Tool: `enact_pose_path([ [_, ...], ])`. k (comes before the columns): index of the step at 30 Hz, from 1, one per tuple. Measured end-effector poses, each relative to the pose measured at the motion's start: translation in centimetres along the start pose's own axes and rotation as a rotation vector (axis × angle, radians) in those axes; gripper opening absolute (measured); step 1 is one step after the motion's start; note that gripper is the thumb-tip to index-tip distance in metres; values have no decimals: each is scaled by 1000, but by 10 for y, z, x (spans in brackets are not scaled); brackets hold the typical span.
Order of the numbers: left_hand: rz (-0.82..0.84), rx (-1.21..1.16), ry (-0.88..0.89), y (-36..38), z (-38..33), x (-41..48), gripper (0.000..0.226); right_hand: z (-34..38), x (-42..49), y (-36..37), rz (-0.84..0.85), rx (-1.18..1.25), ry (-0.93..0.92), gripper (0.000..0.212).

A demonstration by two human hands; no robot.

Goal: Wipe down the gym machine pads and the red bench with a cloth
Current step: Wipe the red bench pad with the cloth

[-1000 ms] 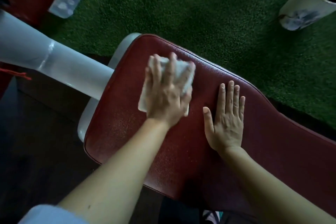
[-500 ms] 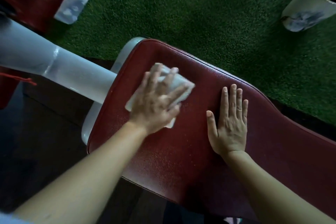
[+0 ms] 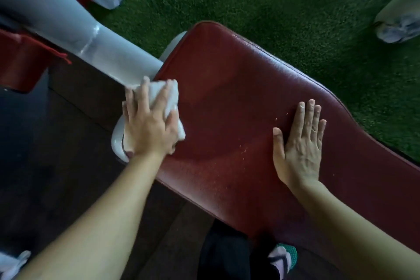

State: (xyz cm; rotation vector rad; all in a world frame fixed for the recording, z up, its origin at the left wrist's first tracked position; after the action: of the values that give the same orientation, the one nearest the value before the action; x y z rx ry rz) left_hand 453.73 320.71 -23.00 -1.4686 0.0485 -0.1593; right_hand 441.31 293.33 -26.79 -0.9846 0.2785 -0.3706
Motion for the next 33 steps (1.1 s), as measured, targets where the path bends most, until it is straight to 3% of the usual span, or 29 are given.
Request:
enact_pose_path([
  [2, -4, -5, -117, -5, -17, -3, 50, -7, -14, -1, 12, 2, 9, 70],
  [6, 38, -90, 388, 0, -77, -98, 51, -13, -32, -4, 22, 19, 9, 70],
  [8, 48, -105, 464, 3, -52, -127, 50, -17, -39, -6, 37, 25, -3, 70],
  [10, 12, -36, 310, 5, -12, -116, 49, -23, -44, -8, 48, 27, -18, 70],
  [13, 27, -35, -190, 3, 18, -70, 52, -33, -52, -9, 55, 10, -44, 68],
  [15, 51, -25, -259, 2, -15, -63, 52, -39, -58, -11, 61, 10, -45, 67],
  [19, 39, -102, 287, -2, -121, -139, 49, -50, -69, -16, 51, 26, -50, 68],
  [22, 59, -125, 494, -2, -124, -171, 49, -63, -74, -23, 38, 29, -27, 69],
  [24, 42, -64, 376, 1, -110, -142, 49, -75, -77, -29, 29, 27, -8, 69],
  [27, 54, -70, -108, 1, -109, -75, 52, -93, -81, -37, 19, 23, 25, 70],
  [28, 65, -63, -177, 0, -124, -67, 52, -99, -81, -39, 18, 21, 42, 70],
  [30, 45, -72, -74, -4, -169, -73, 52, -110, -82, -45, 7, 24, 68, 70],
  [33, 26, -127, 403, -9, -216, -136, 52, -116, -83, -48, 6, 29, 58, 70],
])
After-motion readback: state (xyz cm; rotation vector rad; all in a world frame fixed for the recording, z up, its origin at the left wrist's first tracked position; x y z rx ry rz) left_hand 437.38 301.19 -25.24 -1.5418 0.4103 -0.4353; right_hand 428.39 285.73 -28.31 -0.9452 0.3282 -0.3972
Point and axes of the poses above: each hand's wrist, its own x-axis towards the middle knuckle, its own y-axis out of the palm, z = x × y, the point moved 6 cm from there along x, towards the middle knuckle, and after that the axes turned 11 degrees about x, right-handed, at the moved point
